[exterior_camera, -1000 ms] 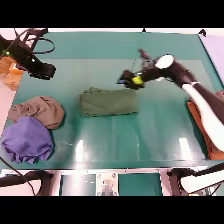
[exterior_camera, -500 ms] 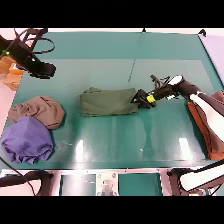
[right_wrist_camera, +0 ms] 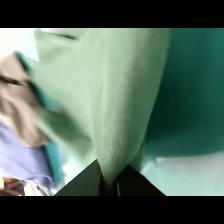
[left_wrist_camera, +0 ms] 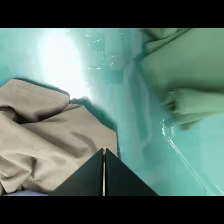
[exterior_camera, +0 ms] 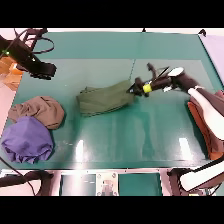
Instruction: Fold the shirts.
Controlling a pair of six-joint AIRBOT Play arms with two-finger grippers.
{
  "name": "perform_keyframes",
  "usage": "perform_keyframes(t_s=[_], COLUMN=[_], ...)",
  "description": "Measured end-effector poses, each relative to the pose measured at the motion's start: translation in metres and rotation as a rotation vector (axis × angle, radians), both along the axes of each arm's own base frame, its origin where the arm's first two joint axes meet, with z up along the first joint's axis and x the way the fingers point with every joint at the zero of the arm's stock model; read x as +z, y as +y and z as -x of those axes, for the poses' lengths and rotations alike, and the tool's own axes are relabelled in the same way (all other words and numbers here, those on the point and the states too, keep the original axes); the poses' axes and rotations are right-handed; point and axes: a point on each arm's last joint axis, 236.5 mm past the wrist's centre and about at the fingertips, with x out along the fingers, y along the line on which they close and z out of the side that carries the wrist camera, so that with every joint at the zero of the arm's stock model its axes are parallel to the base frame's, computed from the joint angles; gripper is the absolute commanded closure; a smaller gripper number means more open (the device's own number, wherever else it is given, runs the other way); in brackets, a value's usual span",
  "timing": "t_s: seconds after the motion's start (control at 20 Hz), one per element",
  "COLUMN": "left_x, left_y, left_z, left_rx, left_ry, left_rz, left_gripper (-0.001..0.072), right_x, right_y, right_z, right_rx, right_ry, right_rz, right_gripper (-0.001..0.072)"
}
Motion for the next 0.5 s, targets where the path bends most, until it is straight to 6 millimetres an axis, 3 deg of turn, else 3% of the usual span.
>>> perform_keyframes(t_s=[0.1, 0.25, 0.35, 0.5], left_x=[0.000, -0.001, -0.001, -0.001], left_y=[-0.001, -0.001, -0.002, -0.003], left_z=[0.001, 0.004, 0.006, 0.007], left_rx=[-0.001, -0.002, -0.003, -0.004], left_ry=[0.006, 0.019, 0.024, 0.028], left_rz=[0.002, 0.005, 0.009, 0.011], left_gripper=[0.0674, 0.0674, 0.0674, 0.0674], right_x=[0.051, 0.130, 0.174, 0.215], right_y=[-0.030, -0.109, -0.175, -0.282], right_z=[-0.018, -0.038, -0.042, -0.030], right_rx=[-0.050, -0.203, -0.348, -0.586], right_ry=[-0.088, -0.223, -0.292, -0.356], right_rz=[-0.023, -0.019, -0.004, 0.037], right_gripper=[0.0697, 0.0697, 0.0697, 0.0696])
